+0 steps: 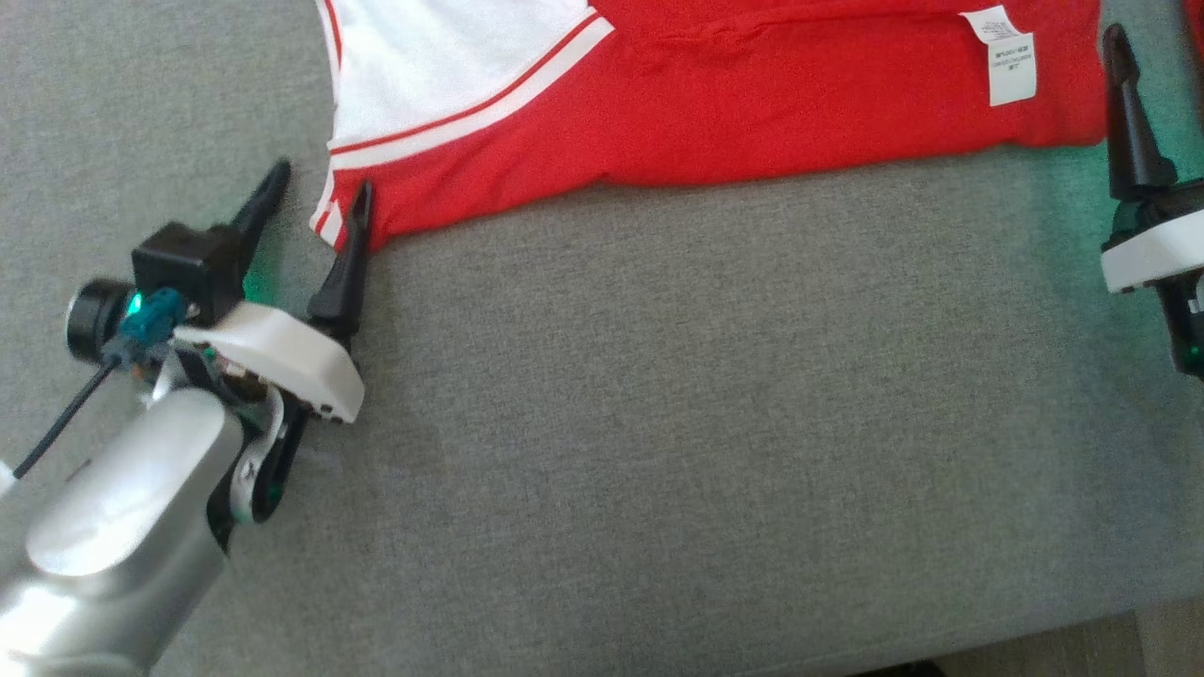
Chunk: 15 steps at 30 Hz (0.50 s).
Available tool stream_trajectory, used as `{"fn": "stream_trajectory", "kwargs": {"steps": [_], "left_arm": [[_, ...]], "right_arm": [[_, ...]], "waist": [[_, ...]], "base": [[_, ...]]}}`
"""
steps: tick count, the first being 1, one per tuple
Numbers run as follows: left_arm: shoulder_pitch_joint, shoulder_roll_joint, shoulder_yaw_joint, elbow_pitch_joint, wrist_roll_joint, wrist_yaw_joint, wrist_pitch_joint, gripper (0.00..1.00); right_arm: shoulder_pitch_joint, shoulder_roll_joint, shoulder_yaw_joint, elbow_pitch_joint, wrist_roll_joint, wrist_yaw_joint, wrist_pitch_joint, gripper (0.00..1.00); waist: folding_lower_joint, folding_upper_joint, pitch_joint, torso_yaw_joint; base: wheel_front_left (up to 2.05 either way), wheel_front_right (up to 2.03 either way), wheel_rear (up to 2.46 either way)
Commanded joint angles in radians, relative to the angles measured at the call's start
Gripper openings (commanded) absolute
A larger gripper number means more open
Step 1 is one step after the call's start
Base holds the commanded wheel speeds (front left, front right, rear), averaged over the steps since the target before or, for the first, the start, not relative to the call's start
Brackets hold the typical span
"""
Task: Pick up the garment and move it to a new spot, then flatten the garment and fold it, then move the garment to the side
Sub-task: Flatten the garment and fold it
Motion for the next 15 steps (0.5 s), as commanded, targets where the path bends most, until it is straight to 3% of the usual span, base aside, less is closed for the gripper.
{"fn": "stream_trajectory", "kwargs": {"steps": [1,6,10,11,12,13,14,15], "left_arm": [[0.0,0.03,0.05,-0.018,-0.013,0.019,0.015,1.0],[0.047,0.037,0.046,-0.032,-0.06,0.048,0.086,1.0],[0.076,0.046,0.028,-0.075,-0.095,0.024,0.131,1.0],[0.083,0.049,0.024,-0.089,-0.101,0.018,0.139,0.89],[0.088,0.052,0.021,-0.101,-0.106,0.015,0.145,0.57],[0.094,0.056,0.02,-0.113,-0.111,0.012,0.149,0.38],[0.099,0.059,0.02,-0.126,-0.117,0.009,0.152,0.09],[0.103,0.063,0.021,-0.138,-0.12,0.007,0.152,0.0]], "right_arm": [[0.029,-0.014,0.001,-0.028,0.004,0.007,-0.009,1.0],[0.036,-0.013,-0.003,-0.03,0.005,0.007,-0.009,1.0],[0.04,-0.012,-0.011,-0.03,0.004,0.007,-0.009,1.0],[0.042,-0.012,-0.013,-0.03,0.003,0.007,-0.009,1.0],[0.044,-0.013,-0.015,-0.03,0.003,0.007,-0.009,1.0],[0.047,-0.013,-0.017,-0.03,0.002,0.007,-0.009,1.0],[0.049,-0.013,-0.02,-0.03,0.002,0.007,-0.009,1.0],[0.051,-0.013,-0.021,-0.028,0.002,0.007,-0.009,1.0]], "waist": [[0.0001,0.0,-0.001,-0.002],[0.0001,0.0,-0.001,-0.006],[0.0001,0.0,-0.004,-0.008],[0.0001,0.0,-0.005,-0.007],[0.0001,0.0,-0.006,-0.006],[0.0001,0.0,-0.007,-0.004],[0.0001,0.0,-0.008,-0.003],[0.0001,0.0,-0.008,-0.001]], "base": [[0.0,0.0,0.0],[0.0,0.0,0.0],[0.0,0.0,0.0],[0.0,0.0,0.0],[0.0,0.0,0.0],[0.0,0.0,0.0],[0.0,0.0,0.0],[0.0,0.0,0.0]]}}
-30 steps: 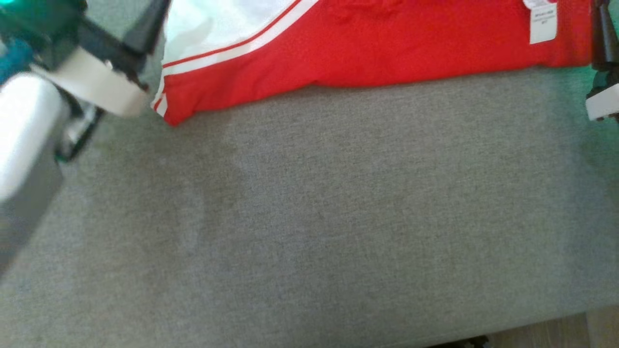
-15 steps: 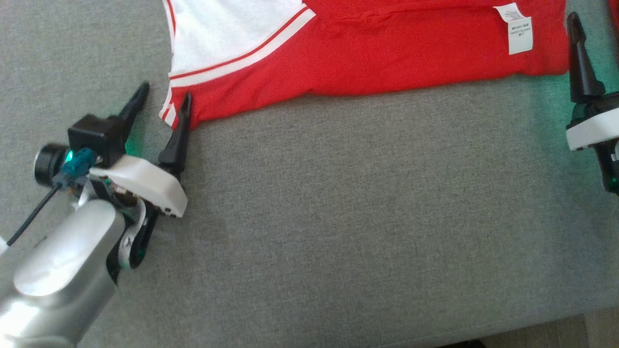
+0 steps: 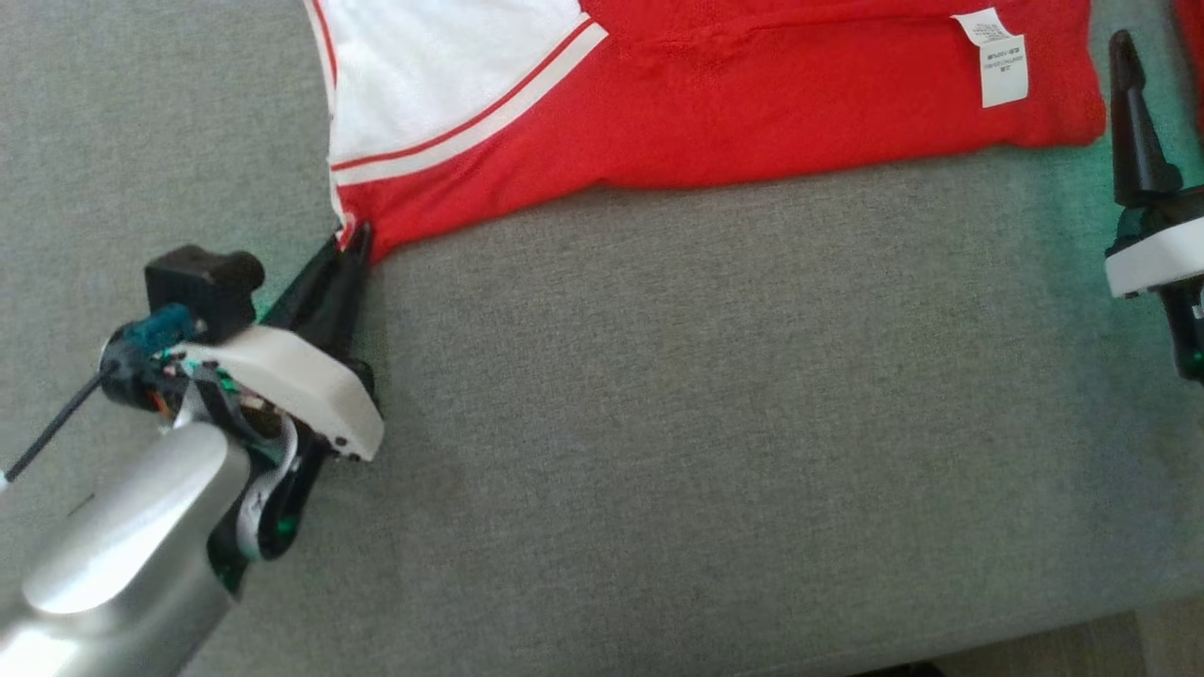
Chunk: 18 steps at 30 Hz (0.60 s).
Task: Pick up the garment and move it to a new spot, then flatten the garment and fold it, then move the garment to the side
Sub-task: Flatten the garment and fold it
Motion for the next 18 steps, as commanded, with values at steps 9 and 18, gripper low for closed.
{"fn": "stream_trajectory", "kwargs": {"steps": [9,18], "left_arm": [[0.019,0.057,0.039,-0.05,0.007,-0.004,-0.029,0.0],[0.006,0.067,0.045,-0.068,0.016,-0.014,-0.046,0.0]], "right_arm": [[0.032,-0.021,0.041,0.06,0.075,0.007,0.015,1.0],[-0.007,-0.028,0.101,0.14,0.199,0.007,0.165,0.59]], "waist": [[0.0001,0.0,-0.004,0.025],[0.0001,0.0,-0.004,0.041]], "base": [[0.0,0.0,0.0],[0.0,0.0,0.0]]}}
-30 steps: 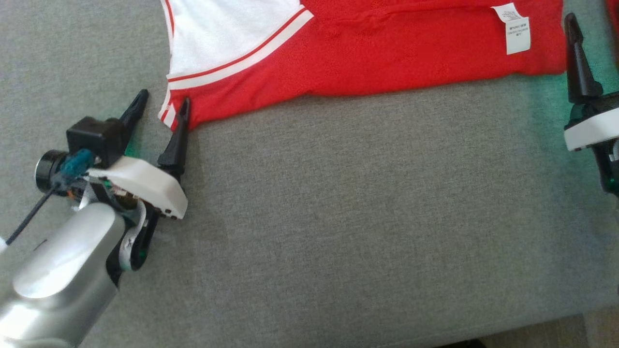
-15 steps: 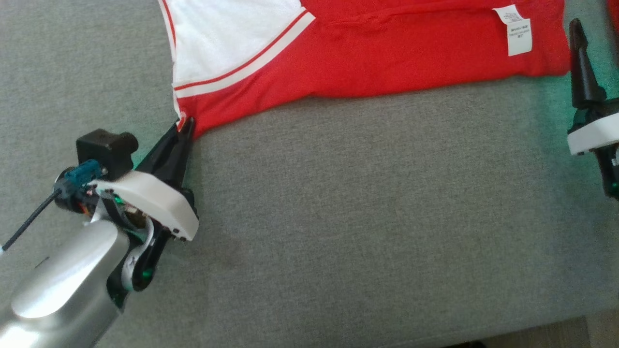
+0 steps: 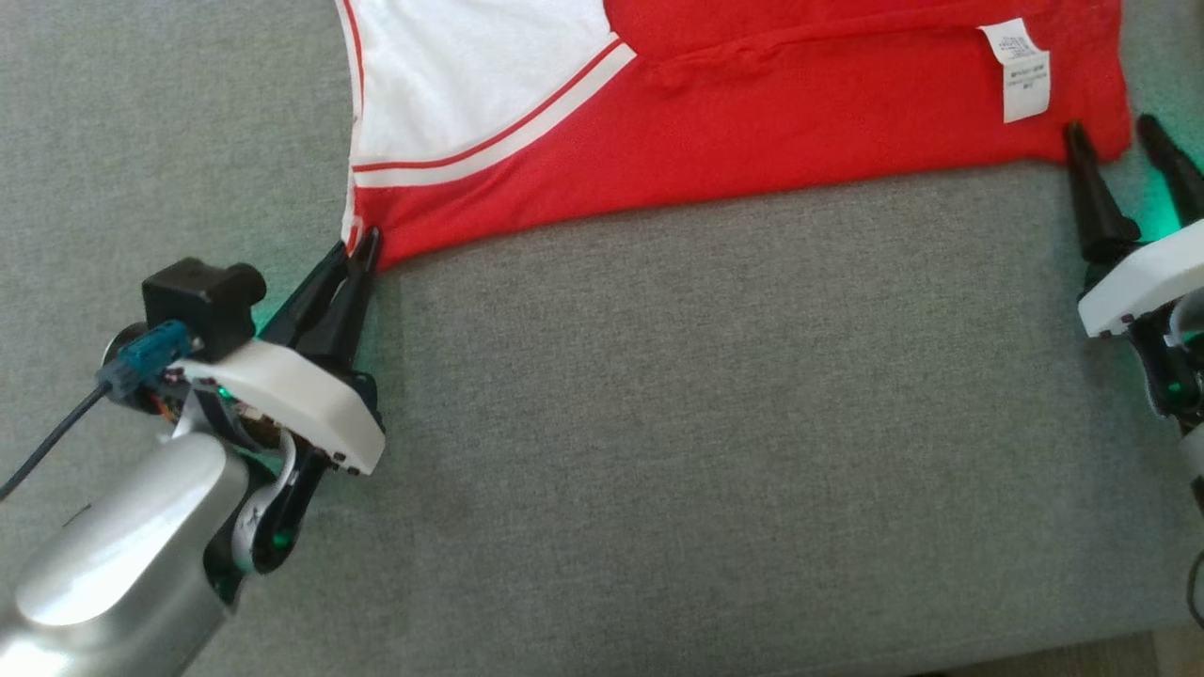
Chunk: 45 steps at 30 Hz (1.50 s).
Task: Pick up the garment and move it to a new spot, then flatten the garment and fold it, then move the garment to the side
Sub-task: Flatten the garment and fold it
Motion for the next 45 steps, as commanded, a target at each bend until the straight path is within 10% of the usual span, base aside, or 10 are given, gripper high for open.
{"fn": "stream_trajectory", "kwargs": {"steps": [1,2,21,33,34,35,36,37,38,45], "left_arm": [[-0.013,0.047,0.045,-0.025,0.007,-0.006,-0.007,0.0],[-0.013,0.046,0.044,-0.025,0.007,-0.007,-0.008,0.0],[0.221,0.031,-0.011,-0.075,-0.029,0.016,-0.107,0.0],[0.34,0.086,-0.045,-0.151,-0.058,0.042,-0.079,0.0],[0.342,0.088,-0.046,-0.154,-0.061,0.044,-0.072,0.0],[0.342,0.091,-0.049,-0.155,-0.063,0.044,-0.063,0.0],[0.341,0.092,-0.051,-0.156,-0.065,0.044,-0.056,0.14],[0.337,0.092,-0.05,-0.156,-0.066,0.045,-0.052,0.39],[0.33,0.092,-0.049,-0.155,-0.063,0.047,-0.05,1.0],[0.2,0.145,-0.011,-0.201,-0.004,0.049,-0.011,1.0]], "right_arm": [[-0.004,-0.03,0.019,-0.013,0.015,0.007,0.015,0.25],[-0.005,-0.032,0.023,-0.008,0.026,0.007,0.026,0.0],[0.325,-0.191,-0.033,-0.194,0.13,0.007,0.082,0.0],[0.565,-0.144,-0.187,-0.37,0.048,0.007,0.158,0.0],[0.57,-0.136,-0.197,-0.383,0.038,0.007,0.169,0.05],[0.573,-0.126,-0.205,-0.396,0.028,0.007,0.178,0.35],[0.574,-0.117,-0.216,-0.406,0.016,0.007,0.183,1.0],[0.574,-0.11,-0.226,-0.417,0.002,0.007,0.186,1.0],[0.574,-0.103,-0.234,-0.428,-0.012,0.007,0.188,1.0],[0.561,-0.079,-0.292,-0.545,-0.082,0.007,0.148,1.0]], "waist": [[-0.0001,0.0,-0.001,0.003],[-0.0001,0.0,-0.003,0.005],[-0.0001,0.0,-0.163,0.049],[-0.0001,0.0,-0.185,0.03],[-0.0001,0.0,-0.184,0.028],[-0.0001,0.0,-0.182,0.026],[-0.0001,0.0,-0.18,0.023],[-0.0001,0.0,-0.178,0.021],[-0.0001,0.0,-0.176,0.019],[-0.0001,0.0,-0.137,0.001]], "base": [[0.0,0.0,0.0],[0.0,0.0,0.0],[0.0,0.0,0.0],[0.0,0.0,0.0],[0.0,0.0,0.0],[0.0,0.0,0.0],[0.0,0.0,0.0],[0.0,0.0,0.0],[0.0,0.0,0.0],[0.0,0.0,0.0]]}}
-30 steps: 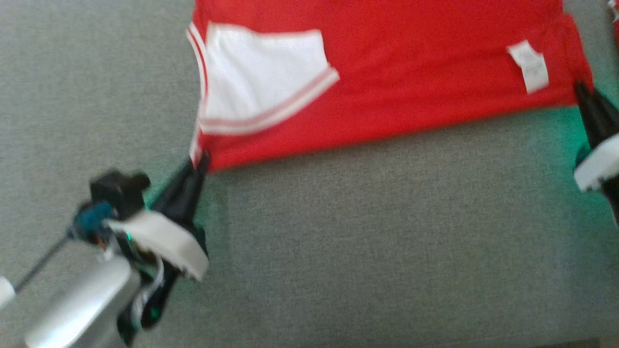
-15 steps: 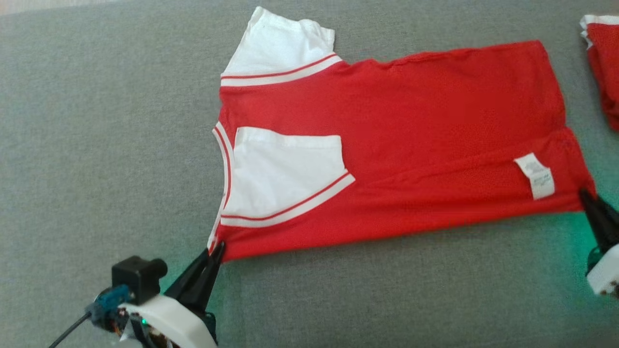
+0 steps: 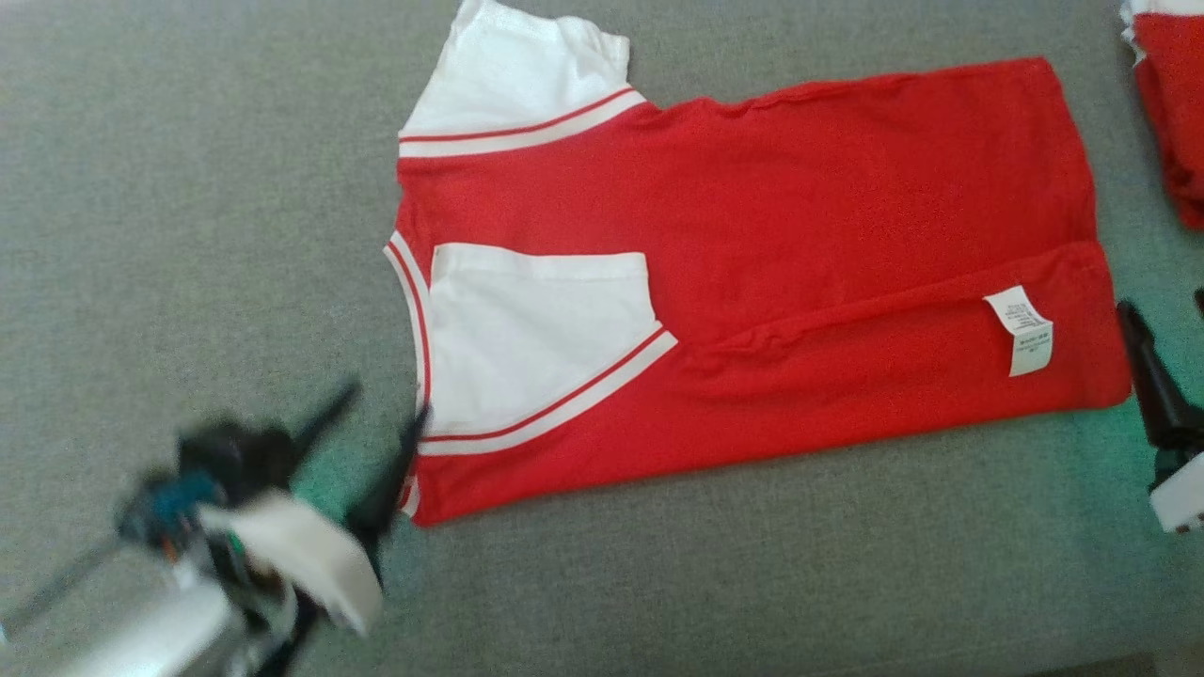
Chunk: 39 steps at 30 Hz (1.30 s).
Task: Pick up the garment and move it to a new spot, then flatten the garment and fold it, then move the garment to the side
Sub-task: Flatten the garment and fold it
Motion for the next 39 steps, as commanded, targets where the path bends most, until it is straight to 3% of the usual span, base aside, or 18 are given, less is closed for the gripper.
{"fn": "stream_trajectory", "kwargs": {"steps": [1,4,6,10,16,19,25,39], "left_arm": [[-0.117,0.062,0.065,-0.044,0.028,-0.005,0.021,1.0],[-0.278,0.093,0.093,-0.063,0.057,-0.046,0.104,1.0],[-0.412,0.099,0.099,-0.051,0.069,-0.103,0.187,1.0],[-0.677,0.057,0.099,0.057,0.045,-0.21,0.382,1.0],[-0.955,-0.016,0.084,0.317,0.002,-0.281,0.637,1.0],[-1.026,-0.029,0.068,0.415,-0.018,-0.305,0.74,1.0],[-1.094,-0.009,0.04,0.524,0.001,-0.322,0.839,1.0],[-1.14,0.06,0.011,0.624,0.057,-0.322,0.896,1.0]], "right_arm": [[-0.004,-0.023,-0.007,-0.049,-0.012,0.007,-0.02,1.0],[-0.029,-0.016,-0.016,-0.084,-0.03,0.007,-0.04,1.0],[-0.059,-0.003,-0.024,-0.101,-0.031,0.007,-0.051,1.0],[-0.142,0.019,0.007,-0.114,-0.05,0.007,-0.059,1.0],[-0.253,0.058,0.106,-0.101,-0.065,0.007,-0.073,1.0],[-0.282,0.071,0.138,-0.079,-0.061,0.007,-0.094,1.0],[-0.293,0.093,0.178,-0.025,-0.046,0.007,-0.139,1.0],[-0.325,0.106,0.227,0.063,-0.02,0.007,-0.193,1.0]], "waist": [[0.0,-0.0001,0.022,-0.007],[0.0,-0.0001,0.065,-0.017],[0.0,-0.0001,0.102,-0.027],[0.0,-0.0001,0.161,-0.066],[0.0,-0.0001,0.214,-0.158],[0.0,-0.0001,0.233,-0.203],[0.0,-0.0001,0.256,-0.276],[0.0,-0.0001,0.281,-0.336]], "base": [[0.0,0.0,0.0],[0.0,0.0,0.0],[0.0,0.0,0.0],[0.0,0.0,0.0],[0.0,0.0,0.0],[0.0,0.0,0.0],[0.0,0.0,0.0],[0.0,0.0,0.0]]}}
